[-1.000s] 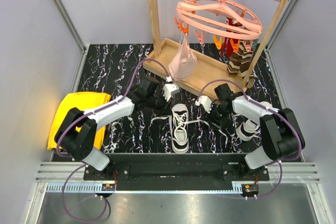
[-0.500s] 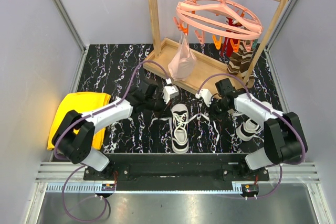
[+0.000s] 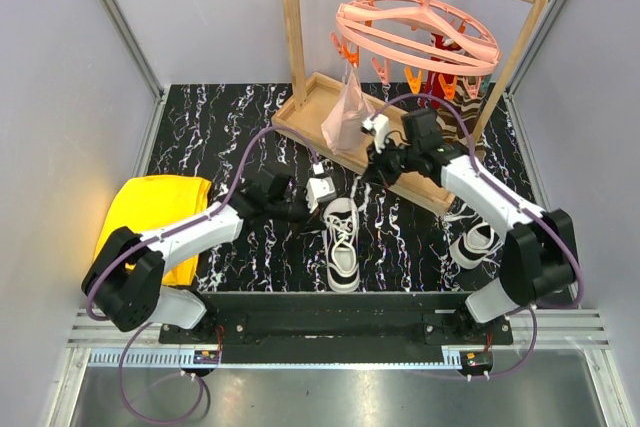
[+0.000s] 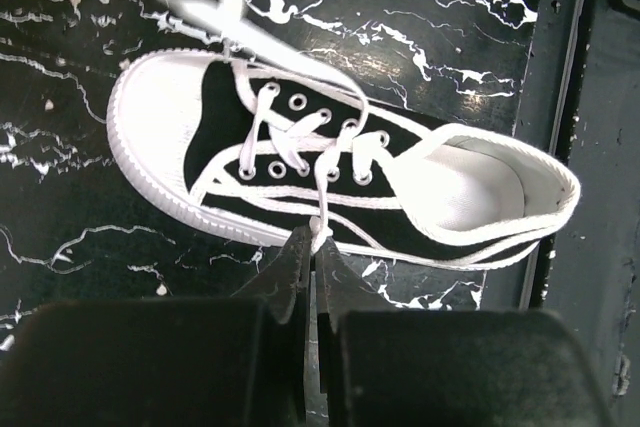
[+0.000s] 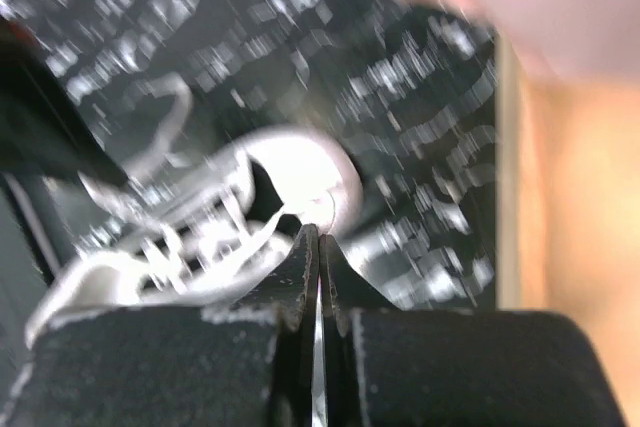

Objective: Tie the shoes

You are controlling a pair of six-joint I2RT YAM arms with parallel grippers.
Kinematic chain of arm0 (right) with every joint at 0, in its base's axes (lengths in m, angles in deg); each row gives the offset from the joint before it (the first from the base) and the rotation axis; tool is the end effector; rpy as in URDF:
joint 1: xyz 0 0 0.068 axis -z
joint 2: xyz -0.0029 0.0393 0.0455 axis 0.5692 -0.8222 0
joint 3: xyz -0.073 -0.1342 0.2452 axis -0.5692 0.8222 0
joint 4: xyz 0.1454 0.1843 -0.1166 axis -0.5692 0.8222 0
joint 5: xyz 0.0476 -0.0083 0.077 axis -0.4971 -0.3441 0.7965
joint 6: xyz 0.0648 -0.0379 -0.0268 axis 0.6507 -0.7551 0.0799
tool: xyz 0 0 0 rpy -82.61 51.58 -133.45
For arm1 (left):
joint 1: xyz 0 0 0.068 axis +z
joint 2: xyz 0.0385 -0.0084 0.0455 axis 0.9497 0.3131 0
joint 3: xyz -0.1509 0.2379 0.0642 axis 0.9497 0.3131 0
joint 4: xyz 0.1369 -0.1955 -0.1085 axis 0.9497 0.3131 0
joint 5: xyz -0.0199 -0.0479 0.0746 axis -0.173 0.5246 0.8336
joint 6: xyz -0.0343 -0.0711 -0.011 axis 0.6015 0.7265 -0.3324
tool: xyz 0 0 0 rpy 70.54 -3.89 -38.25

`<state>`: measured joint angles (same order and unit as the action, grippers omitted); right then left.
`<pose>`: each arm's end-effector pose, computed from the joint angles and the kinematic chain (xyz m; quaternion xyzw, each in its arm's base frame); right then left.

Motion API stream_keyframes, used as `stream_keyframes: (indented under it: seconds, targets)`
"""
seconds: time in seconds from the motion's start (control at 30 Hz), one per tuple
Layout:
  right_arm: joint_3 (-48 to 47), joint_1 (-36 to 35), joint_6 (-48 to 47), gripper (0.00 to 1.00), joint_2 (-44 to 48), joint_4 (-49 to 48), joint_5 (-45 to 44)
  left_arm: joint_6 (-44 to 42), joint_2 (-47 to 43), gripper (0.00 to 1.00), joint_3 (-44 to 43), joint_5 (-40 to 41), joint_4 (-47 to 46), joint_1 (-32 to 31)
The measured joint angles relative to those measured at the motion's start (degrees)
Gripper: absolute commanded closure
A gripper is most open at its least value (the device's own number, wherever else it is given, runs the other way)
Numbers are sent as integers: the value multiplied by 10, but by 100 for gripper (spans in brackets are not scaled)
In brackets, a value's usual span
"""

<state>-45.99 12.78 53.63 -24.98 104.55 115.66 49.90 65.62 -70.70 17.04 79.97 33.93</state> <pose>0.3032 0.1625 0.2700 -0.4279 0.7870 0.2668 0.3554 0.2123 -0.2159 0.2154 0.5078 0.7138 -0.3494 0.3324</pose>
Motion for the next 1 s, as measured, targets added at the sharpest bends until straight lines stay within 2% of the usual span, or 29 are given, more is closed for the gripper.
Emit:
stream_keyframes:
  seconds: [0.27, 0.53, 0.57, 0.63, 0.7, 0.83, 1.0]
  targets:
    - [-39, -84, 119, 100, -89, -105, 22, -38, -21, 100, 28, 0, -31, -14]
    - [-45, -119, 178, 100, -144, -224, 37, -53, -34, 100, 52, 1, -52, -17]
    - [-47, -123, 185, 86, -151, -234, 44, -54, -34, 100, 53, 1, -56, -17]
    - [-55, -132, 199, 66, -163, -238, 57, -56, -34, 100, 54, 2, -59, -17]
    - [-61, -137, 204, 51, -167, -227, 64, -57, -34, 100, 55, 3, -62, -17]
    - [-63, -127, 197, 48, -153, -188, 70, -56, -34, 100, 56, 5, -73, -17]
    - [-39, -76, 183, 51, -88, -120, 74, -41, -34, 100, 56, 8, -89, -17]
